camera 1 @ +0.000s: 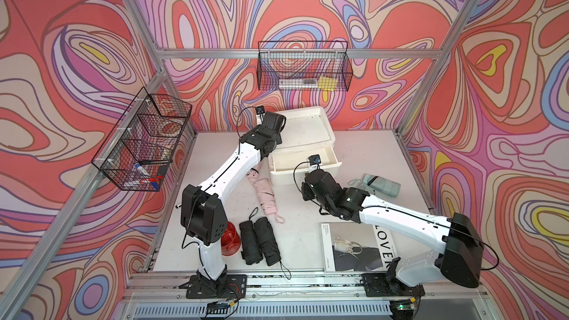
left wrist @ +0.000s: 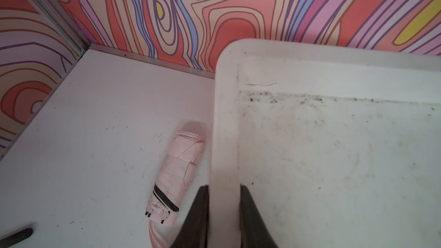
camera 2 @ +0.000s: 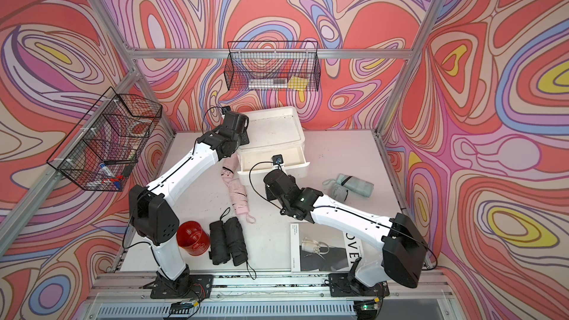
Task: Place the umbrella in the drawer by color
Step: Open the drawer in the storage box.
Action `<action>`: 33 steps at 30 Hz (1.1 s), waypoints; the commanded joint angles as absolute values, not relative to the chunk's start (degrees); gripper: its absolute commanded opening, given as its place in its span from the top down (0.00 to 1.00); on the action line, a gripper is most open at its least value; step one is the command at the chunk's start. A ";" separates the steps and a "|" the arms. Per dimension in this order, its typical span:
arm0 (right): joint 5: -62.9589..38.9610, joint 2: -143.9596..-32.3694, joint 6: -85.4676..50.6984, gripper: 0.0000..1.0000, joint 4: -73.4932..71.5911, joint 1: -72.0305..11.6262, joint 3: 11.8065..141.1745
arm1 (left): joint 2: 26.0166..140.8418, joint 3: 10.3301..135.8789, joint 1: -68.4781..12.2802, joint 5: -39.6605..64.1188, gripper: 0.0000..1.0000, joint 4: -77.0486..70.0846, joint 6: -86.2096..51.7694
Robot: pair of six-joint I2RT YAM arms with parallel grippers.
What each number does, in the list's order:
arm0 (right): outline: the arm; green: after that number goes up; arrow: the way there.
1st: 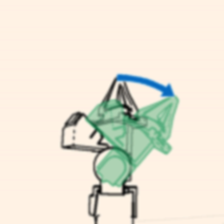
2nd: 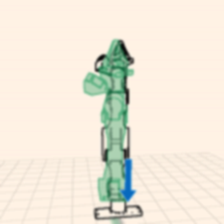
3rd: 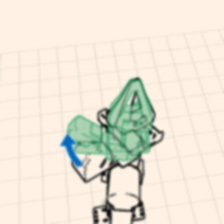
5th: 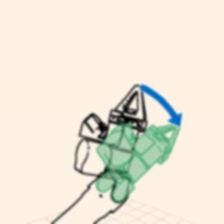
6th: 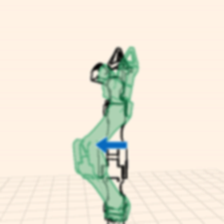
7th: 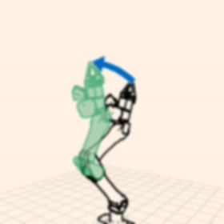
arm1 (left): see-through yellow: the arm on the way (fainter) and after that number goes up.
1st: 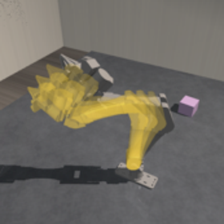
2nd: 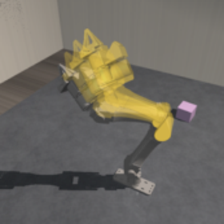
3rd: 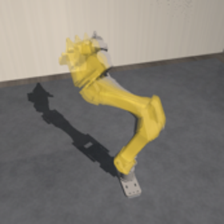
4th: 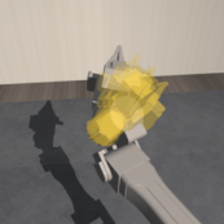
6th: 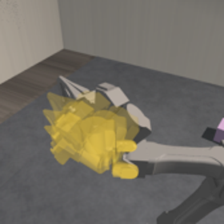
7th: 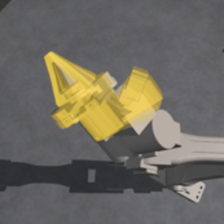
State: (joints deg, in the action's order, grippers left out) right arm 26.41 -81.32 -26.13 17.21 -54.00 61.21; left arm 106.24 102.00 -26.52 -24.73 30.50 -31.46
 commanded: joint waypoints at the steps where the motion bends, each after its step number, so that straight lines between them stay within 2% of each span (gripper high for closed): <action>1: 24.97 -78.40 -30.83 1.00 19.56 -56.85 59.47 | 108.64 104.33 -26.65 -20.45 1.00 25.35 -30.68; 14: 28.43 -77.43 -32.34 1.00 25.16 -57.90 57.30 | 109.52 105.64 -26.66 -14.52 1.00 24.14 -27.71; 15: 29.27 -77.02 -32.13 0.94 26.19 -57.87 57.30 | 109.51 105.66 -26.68 -14.35 0.98 24.24 -27.47; 17: 29.96 -75.83 -31.66 0.68 28.00 -57.87 57.47 | 109.59 105.64 -26.66 -14.20 0.92 24.22 -27.25; 18: 30.06 -75.07 -31.69 0.60 29.14 -57.87 57.72 | 109.71 105.59 -26.68 -14.15 0.91 24.24 -27.31; 20: 30.06 -72.83 -31.61 0.50 31.34 -57.82 58.46 | 109.91 105.60 -26.68 -13.65 0.91 23.75 -27.33; 23: 31.20 -67.63 -32.08 0.43 35.79 -57.81 59.92 | 110.17 105.86 -26.71 -13.32 0.89 22.78 -27.30; 25: 33.03 -64.23 -32.63 0.39 39.60 -57.81 61.40 | 110.52 106.23 -26.67 -13.27 0.84 22.19 -27.23; 29: 43.98 -59.75 -36.32 0.26 50.23 -57.01 64.23 | 111.26 107.57 -26.66 -12.88 0.75 21.79 -27.40; 31: 48.03 -58.78 -37.88 0.23 54.44 -54.09 63.98 | 111.08 108.04 -26.64 -12.57 0.69 21.97 -27.44; 33: 48.17 -58.67 -37.56 0.19 55.42 -47.73 61.68 | 109.66 107.91 -26.63 -13.06 0.58 22.82 -27.54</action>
State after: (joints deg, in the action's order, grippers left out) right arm 41.63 -58.06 -35.57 46.72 -53.15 63.94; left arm 110.43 106.28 -26.17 -16.12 25.50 -26.26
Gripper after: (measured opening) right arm 0.803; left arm 0.356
